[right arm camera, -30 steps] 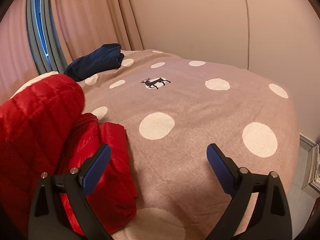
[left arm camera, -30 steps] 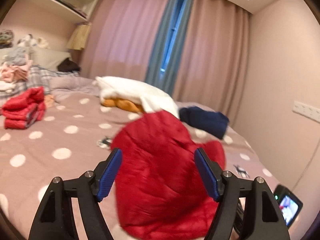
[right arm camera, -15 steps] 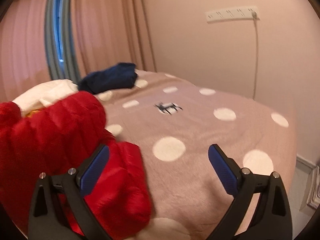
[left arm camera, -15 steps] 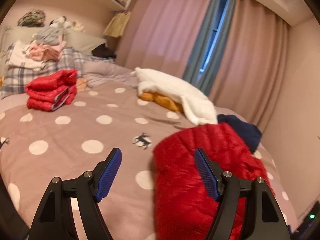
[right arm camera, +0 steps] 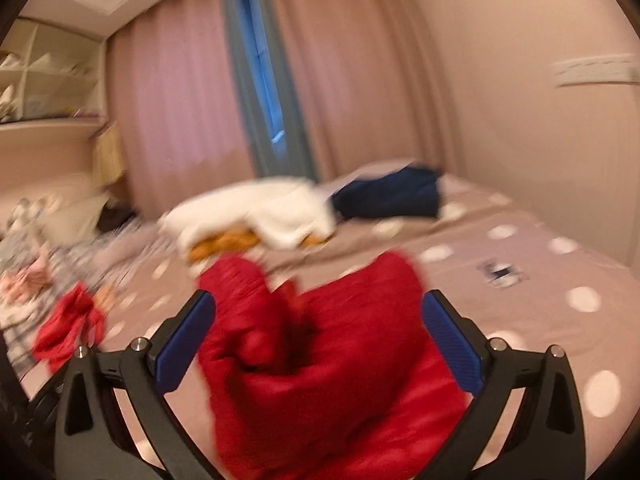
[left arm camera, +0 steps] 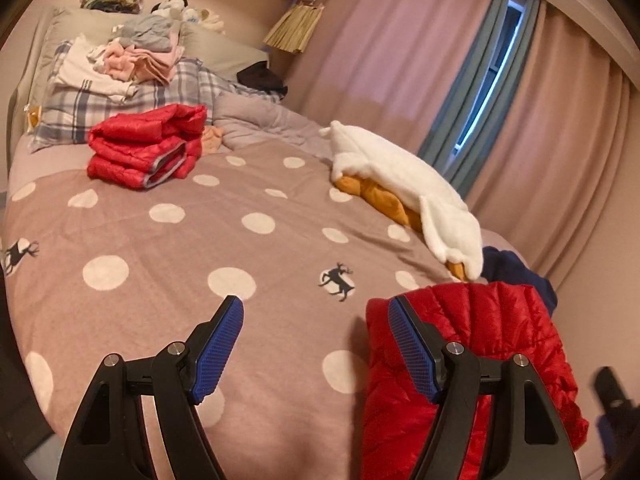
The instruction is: Fold large clothes
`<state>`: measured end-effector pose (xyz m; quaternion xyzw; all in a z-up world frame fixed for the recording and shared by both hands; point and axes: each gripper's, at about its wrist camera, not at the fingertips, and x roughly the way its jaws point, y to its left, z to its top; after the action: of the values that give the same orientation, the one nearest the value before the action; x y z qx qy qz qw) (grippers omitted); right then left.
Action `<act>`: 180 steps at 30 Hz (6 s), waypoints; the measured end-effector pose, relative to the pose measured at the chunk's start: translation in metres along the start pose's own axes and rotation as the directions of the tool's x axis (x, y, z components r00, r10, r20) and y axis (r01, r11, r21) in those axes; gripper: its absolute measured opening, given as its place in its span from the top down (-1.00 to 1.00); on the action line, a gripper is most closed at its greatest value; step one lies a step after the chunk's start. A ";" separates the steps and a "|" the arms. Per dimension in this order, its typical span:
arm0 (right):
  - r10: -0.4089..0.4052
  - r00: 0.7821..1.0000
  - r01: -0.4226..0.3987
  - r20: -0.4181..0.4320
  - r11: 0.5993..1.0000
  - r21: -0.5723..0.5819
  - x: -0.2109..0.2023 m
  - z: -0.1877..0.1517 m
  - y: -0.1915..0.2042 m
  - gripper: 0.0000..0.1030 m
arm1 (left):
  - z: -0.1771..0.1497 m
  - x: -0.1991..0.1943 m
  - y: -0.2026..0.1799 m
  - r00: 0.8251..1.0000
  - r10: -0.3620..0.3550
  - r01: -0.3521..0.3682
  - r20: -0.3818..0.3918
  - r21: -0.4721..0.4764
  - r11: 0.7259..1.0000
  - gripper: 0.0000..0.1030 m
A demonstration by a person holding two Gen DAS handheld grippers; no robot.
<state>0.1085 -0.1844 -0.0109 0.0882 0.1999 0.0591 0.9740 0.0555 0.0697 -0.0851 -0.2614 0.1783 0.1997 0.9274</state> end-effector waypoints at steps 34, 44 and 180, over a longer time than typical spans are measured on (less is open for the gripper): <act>-0.433 0.828 0.493 -0.356 0.865 0.094 0.062 -0.106 -0.119 0.09 | -0.027 0.014 -0.026 0.990 -0.037 0.055 -0.135 0.131 0.990 -0.43; -0.203 0.902 0.357 -0.381 0.847 0.394 0.061 -0.111 -0.167 -0.20 | -0.029 0.020 -0.026 0.985 -0.036 0.058 -0.169 0.129 0.990 -0.43; 0.408 0.876 -0.075 -0.259 0.643 0.762 0.111 -0.118 -0.188 -0.40 | -0.120 0.179 -0.118 0.542 -0.572 0.518 -0.615 -0.291 0.804 -0.84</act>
<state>0.1775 -0.3341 -0.1960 0.4819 0.3910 0.1239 0.7743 0.2366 -0.0402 -0.2102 -0.3915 0.4052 -0.2014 0.8012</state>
